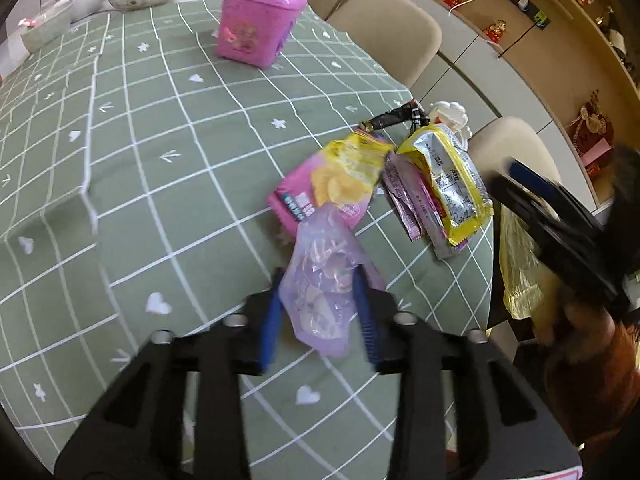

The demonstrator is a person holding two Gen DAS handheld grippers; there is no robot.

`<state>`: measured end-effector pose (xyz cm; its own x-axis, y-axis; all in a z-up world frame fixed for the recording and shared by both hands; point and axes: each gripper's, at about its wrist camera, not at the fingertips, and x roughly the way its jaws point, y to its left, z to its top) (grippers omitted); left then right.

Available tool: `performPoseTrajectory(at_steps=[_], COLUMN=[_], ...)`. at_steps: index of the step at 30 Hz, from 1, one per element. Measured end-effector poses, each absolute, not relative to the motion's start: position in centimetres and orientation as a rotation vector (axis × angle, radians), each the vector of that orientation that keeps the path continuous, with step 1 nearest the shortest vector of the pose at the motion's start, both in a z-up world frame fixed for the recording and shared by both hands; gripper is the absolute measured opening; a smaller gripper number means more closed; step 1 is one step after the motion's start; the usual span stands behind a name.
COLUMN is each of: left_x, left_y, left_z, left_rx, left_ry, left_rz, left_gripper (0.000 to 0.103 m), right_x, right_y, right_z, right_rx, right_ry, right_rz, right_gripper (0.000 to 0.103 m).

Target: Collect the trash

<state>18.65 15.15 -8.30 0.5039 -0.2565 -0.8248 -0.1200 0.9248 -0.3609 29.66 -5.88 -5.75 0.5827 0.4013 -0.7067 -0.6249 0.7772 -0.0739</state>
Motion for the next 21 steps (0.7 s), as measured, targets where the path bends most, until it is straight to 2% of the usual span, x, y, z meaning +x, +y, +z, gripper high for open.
performPoseTrajectory(at_steps=[4,5,6,10,16,21], left_x=[17.1,16.9,16.5,15.5,15.3,15.9], left_y=[16.0,16.3,16.5,17.1,16.4,16.5], left_z=[-7.6,-7.6,-7.5,-7.6,-8.5,-9.5], left_rx=[-0.373,-0.370,-0.366,-0.374,-0.389,-0.445], left_ry=[1.022,1.018,1.014,1.002,1.036,1.063], left_rz=[-0.095,-0.097,-0.098,-0.103,-0.138,-0.087], left_gripper=[0.045,0.047,0.048,0.052,0.053,0.052], right_x=[32.1,32.6,33.0,32.0,28.2,26.1], right_y=[-3.7,-3.5,-3.4,-4.6,-7.4,-9.7], right_z=[-7.8,-8.3,-8.8,-8.0,-4.0,-2.8], right_rx=[-0.390,-0.398,-0.393,-0.316,-0.186,-0.101], right_ry=[0.781,0.803,0.843,0.856,0.801,0.799], right_rz=[0.598,0.591,0.589,0.581,0.570,0.538], right_gripper=[0.054,0.039,0.029,0.020,0.019,0.019])
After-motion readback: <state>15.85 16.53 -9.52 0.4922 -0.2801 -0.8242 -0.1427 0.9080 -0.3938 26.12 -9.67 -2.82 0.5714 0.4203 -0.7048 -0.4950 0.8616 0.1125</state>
